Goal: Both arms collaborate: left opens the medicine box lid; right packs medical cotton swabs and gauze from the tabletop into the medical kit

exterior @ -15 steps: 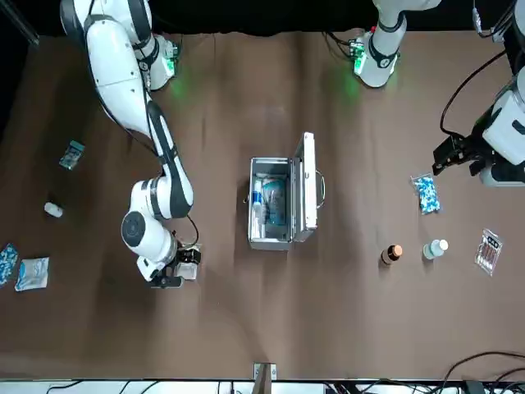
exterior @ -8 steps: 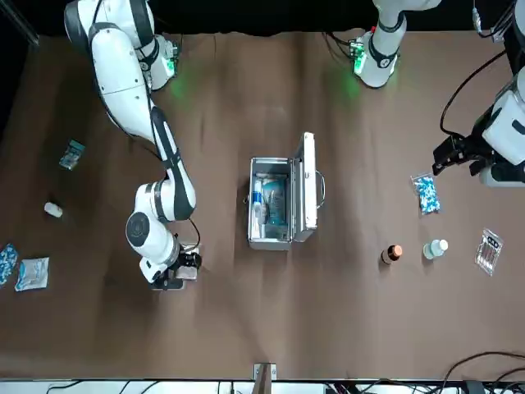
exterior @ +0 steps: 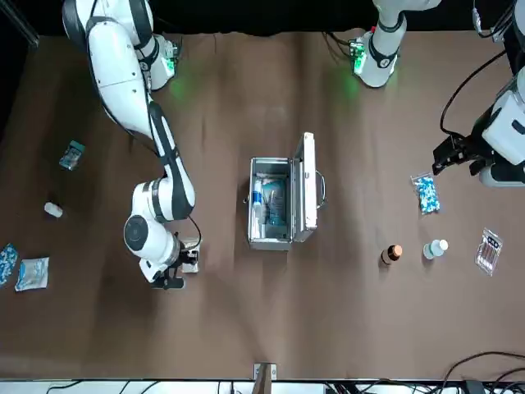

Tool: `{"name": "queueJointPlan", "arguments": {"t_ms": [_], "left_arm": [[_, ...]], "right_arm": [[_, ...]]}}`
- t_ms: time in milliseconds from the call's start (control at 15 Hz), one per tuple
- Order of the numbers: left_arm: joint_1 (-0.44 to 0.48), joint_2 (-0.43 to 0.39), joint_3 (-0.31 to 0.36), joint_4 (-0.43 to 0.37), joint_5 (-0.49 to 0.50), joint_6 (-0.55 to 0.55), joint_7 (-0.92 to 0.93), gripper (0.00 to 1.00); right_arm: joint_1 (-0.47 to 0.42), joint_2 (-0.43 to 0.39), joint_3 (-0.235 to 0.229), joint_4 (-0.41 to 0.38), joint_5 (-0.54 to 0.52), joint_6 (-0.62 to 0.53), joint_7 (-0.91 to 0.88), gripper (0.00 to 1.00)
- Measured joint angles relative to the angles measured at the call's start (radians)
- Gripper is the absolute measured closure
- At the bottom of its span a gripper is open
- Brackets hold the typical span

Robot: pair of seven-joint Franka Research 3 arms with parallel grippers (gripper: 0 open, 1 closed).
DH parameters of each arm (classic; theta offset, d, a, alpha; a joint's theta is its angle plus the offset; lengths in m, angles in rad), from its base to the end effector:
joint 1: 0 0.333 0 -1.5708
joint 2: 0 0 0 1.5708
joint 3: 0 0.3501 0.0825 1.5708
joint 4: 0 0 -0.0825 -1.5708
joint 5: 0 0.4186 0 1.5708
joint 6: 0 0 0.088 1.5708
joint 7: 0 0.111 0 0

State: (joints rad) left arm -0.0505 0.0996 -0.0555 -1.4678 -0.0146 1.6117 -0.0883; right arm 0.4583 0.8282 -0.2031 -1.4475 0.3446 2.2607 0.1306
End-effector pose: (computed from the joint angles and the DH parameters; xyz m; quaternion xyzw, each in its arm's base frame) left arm 0.6245 -0.0661 0.6502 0.9997 -0.0085 0.0211 0.0122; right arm 0.7388 0.2340 0.1976 -0.9982 0.0150 0.0073 0.0581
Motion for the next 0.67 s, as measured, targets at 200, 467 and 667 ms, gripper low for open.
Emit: {"name": "queueJointPlan", "arguments": {"t_ms": [200, 467, 667], "left_arm": [[0.0, 0.0, 0.0, 0.0, 0.0, 0.0, 0.0, 0.0], [0.0, 0.0, 0.0, 0.0, 0.0, 0.0, 0.007, 0.0], [0.0, 0.0, 0.0, 0.0, 0.0, 0.0, 0.009, 0.0]], "right_arm": [[0.026, -0.058, 0.007, 0.097, 0.001, -0.202, 0.123, 0.76], [0.108, -0.131, 0.024, 0.124, 0.016, -0.25, 0.255, 0.78], [0.176, -0.153, 0.053, 0.125, 0.074, -0.25, 0.341, 0.77]]}}
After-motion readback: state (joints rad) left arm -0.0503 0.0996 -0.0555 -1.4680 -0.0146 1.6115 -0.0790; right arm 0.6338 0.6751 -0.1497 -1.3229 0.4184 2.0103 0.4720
